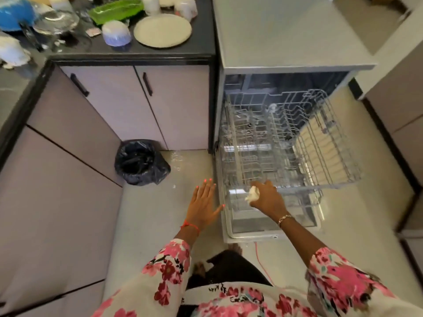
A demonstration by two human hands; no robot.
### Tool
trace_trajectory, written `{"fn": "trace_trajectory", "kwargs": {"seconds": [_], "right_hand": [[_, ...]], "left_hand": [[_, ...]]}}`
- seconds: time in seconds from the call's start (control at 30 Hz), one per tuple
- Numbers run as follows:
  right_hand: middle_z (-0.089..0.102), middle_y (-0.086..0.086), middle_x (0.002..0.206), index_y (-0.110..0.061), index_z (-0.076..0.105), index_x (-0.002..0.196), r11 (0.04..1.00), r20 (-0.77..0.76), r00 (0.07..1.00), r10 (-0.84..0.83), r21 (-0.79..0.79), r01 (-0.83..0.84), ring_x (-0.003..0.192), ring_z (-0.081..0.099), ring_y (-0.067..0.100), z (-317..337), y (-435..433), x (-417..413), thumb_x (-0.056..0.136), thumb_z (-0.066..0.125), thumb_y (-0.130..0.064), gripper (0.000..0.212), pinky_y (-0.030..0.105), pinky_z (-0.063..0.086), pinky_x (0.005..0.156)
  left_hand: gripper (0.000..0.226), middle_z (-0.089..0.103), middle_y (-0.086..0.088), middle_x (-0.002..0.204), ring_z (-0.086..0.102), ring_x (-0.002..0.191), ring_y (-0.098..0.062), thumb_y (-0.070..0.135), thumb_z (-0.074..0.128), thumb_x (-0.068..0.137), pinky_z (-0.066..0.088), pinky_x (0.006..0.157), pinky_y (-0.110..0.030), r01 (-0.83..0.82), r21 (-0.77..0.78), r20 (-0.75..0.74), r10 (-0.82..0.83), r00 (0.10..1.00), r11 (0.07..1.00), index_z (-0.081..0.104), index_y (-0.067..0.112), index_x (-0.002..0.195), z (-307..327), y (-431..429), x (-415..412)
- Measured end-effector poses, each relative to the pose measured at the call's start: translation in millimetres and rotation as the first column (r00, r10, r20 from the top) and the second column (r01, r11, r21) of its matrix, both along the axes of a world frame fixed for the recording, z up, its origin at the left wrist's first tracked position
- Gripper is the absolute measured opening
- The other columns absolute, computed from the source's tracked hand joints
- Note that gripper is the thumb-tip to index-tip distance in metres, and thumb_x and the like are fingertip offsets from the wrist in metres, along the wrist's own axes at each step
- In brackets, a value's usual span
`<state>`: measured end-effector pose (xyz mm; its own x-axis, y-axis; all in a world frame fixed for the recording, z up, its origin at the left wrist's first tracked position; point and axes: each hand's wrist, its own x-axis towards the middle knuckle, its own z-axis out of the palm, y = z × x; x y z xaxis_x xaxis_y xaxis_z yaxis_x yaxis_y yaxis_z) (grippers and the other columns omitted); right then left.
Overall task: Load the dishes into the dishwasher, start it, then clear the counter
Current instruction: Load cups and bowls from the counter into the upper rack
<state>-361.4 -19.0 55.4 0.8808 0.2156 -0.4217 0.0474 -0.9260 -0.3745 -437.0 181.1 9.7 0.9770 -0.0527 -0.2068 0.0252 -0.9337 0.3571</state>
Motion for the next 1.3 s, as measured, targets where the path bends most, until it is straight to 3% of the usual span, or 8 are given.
{"fn": "trace_trajectory", "kwargs": {"seconds": [0.2,0.37,0.53,0.67,0.73,0.83,1.1,1.3], "right_hand": [[0.043,0.008,0.127,-0.029,0.046,0.131,0.996,-0.028,0.996,-0.089,-0.009,0.089,0.112,0.053,0.031,-13,-83,11,0.073,0.074,-0.031,0.064,0.040,0.048,0.089],[0.044,0.007,0.128,-0.027,0.044,0.133,0.997,0.028,0.997,-0.069,0.036,0.068,0.112,0.051,0.028,-29,-134,59,0.076,0.071,-0.032,0.063,0.042,0.049,0.087],[0.039,0.009,0.137,-0.026,0.040,0.137,0.999,0.050,0.999,-0.009,0.040,0.007,0.116,0.048,0.031,-54,-156,117,0.078,0.069,-0.034,0.066,0.040,0.048,0.088],[0.039,0.011,0.134,-0.022,0.043,0.134,0.999,0.072,0.997,0.038,0.027,-0.040,0.116,0.047,0.031,-79,-154,145,0.078,0.068,-0.036,0.063,0.041,0.050,0.083],[0.039,0.012,0.134,-0.021,0.045,0.131,0.997,0.054,0.997,0.046,0.054,-0.049,0.118,0.046,0.032,-96,-149,155,0.077,0.070,-0.035,0.062,0.042,0.050,0.083],[0.039,0.013,0.134,-0.022,0.045,0.131,0.995,0.011,0.999,0.049,0.083,-0.050,0.120,0.044,0.032,-119,-141,162,0.076,0.071,-0.033,0.061,0.043,0.050,0.084],[0.030,0.016,0.140,-0.021,0.038,0.138,0.981,-0.062,0.981,0.186,-0.047,-0.189,0.131,0.030,0.036,-157,-131,172,0.082,0.067,-0.028,0.064,0.049,0.051,0.088],[0.048,0.018,0.127,-0.016,0.055,0.123,0.955,0.088,0.951,0.296,-0.041,-0.293,0.112,0.048,0.038,-161,-132,163,0.070,0.075,-0.015,0.057,0.046,0.057,0.067]], "left_hand": [[0.083,0.005,-0.008,0.157,-0.002,0.145,-0.022,0.060,0.006,0.082,-0.009,0.113,-0.031,0.109,0.003,-0.003,-0.109,0.994,0.994,0.014,0.009,0.148,-7,-73,26],[0.062,0.004,-0.007,0.157,-0.002,0.145,-0.021,0.039,0.034,0.098,-0.004,0.116,-0.034,0.103,0.023,-0.076,-0.101,0.992,0.994,0.014,0.010,0.148,-19,-133,67],[0.057,0.050,-0.016,0.136,0.046,0.127,-0.032,0.036,0.031,0.088,0.033,0.104,-0.045,0.095,0.085,-0.155,-0.081,0.985,0.992,0.051,0.003,0.130,-45,-172,106],[0.047,0.058,-0.015,0.127,0.054,0.119,-0.030,0.032,0.043,0.087,0.048,0.094,-0.046,0.119,0.107,-0.127,-0.105,0.986,0.987,0.060,0.003,0.121,-73,-189,119],[0.041,0.061,-0.013,0.124,0.057,0.117,-0.027,0.029,0.050,0.088,0.050,0.093,-0.043,0.144,0.134,-0.089,-0.133,0.987,0.980,0.062,0.005,0.118,-92,-191,123],[0.042,0.067,-0.009,0.113,0.063,0.107,-0.024,0.023,0.036,0.088,0.051,0.090,-0.040,0.151,0.121,-0.063,-0.144,0.987,0.981,0.066,0.007,0.113,-113,-190,118],[0.053,0.068,-0.001,0.099,0.066,0.092,-0.019,0.005,0.026,0.074,0.047,0.092,-0.034,0.030,0.019,0.098,-0.032,0.995,0.999,0.066,0.012,0.108,-122,-191,114],[0.046,0.068,-0.002,0.098,0.065,0.091,-0.021,0.001,0.036,0.075,0.036,0.093,-0.031,-0.017,-0.001,0.090,0.017,0.996,1.000,0.063,0.012,0.110,-128,-191,110]]}}
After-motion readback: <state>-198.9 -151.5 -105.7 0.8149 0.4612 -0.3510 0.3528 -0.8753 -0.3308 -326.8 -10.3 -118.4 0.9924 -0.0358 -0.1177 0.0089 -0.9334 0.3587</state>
